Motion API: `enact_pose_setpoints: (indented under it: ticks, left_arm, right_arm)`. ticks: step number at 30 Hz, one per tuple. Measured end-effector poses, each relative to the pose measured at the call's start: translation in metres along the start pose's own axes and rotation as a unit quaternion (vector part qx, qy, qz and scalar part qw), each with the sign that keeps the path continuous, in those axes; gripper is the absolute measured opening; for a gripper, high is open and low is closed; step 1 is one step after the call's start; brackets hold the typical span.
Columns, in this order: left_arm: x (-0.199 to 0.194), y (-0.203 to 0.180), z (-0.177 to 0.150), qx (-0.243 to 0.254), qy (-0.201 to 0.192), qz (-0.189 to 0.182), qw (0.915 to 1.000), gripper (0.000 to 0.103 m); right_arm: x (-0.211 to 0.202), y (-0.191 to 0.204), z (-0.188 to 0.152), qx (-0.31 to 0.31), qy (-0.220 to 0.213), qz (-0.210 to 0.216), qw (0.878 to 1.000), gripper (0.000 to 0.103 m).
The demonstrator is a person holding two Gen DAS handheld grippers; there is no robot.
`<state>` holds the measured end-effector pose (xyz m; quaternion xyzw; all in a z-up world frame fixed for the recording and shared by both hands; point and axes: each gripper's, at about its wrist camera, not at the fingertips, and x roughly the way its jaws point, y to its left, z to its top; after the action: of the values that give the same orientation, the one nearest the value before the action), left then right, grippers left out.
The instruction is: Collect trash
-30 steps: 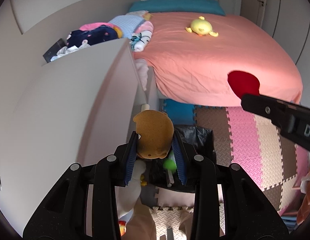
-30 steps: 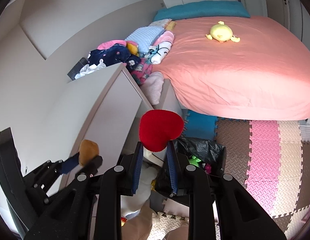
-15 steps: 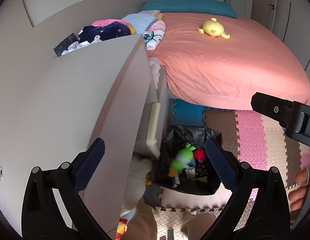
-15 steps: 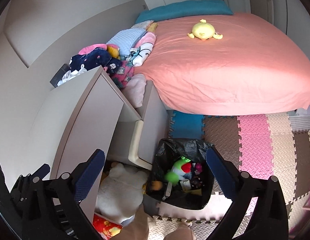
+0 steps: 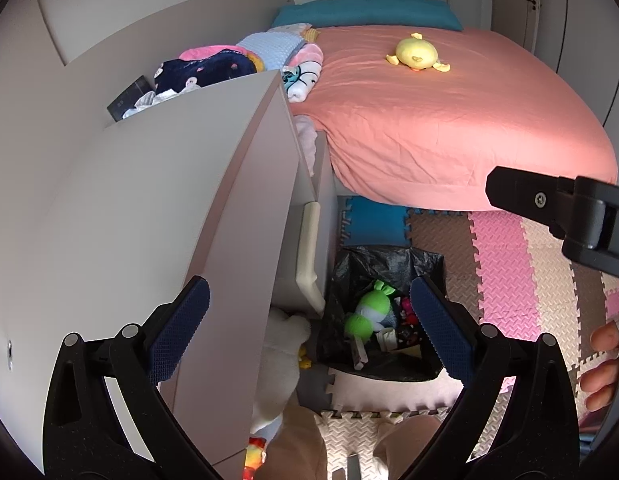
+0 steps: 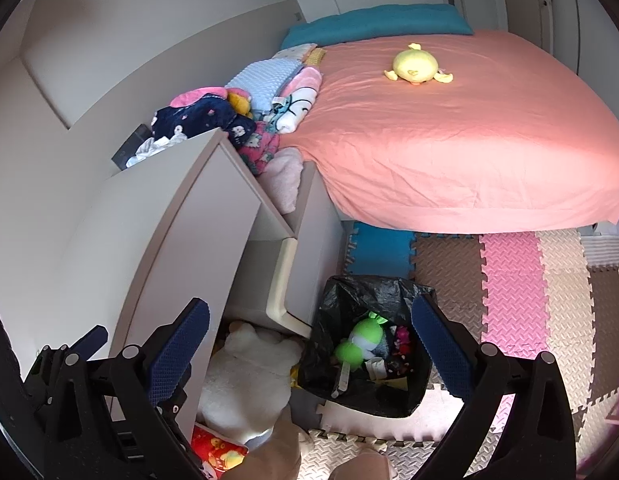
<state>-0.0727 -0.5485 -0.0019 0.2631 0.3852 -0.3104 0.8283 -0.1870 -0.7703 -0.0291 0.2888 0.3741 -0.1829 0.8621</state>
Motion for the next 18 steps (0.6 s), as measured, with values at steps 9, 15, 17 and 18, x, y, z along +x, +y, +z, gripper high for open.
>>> enact_pose_setpoints:
  ticks: [9, 15, 17, 18]
  left_arm:
    - [-0.017, 0.043, -0.022, -0.044, 0.007, 0.002, 0.9990, 0.098]
    - [-0.035, 0.082, -0.047, -0.079, 0.001, 0.024, 0.9966, 0.097]
    - [-0.041, 0.097, -0.057, -0.089, 0.001, 0.036, 0.9954, 0.097]
    - [-0.044, 0.104, -0.062, -0.095, 0.001, 0.041, 0.9947, 0.097]
  right_arm:
    - [-0.009, 0.042, -0.013, -0.037, -0.003, 0.022, 0.999, 0.101]
    - [-0.012, 0.086, -0.026, -0.073, 0.000, 0.052, 0.996, 0.101]
    - [-0.012, 0.101, -0.031, -0.084, 0.002, 0.063, 0.994, 0.101]
    - [-0.012, 0.110, -0.034, -0.090, 0.004, 0.070, 0.993, 0.101]
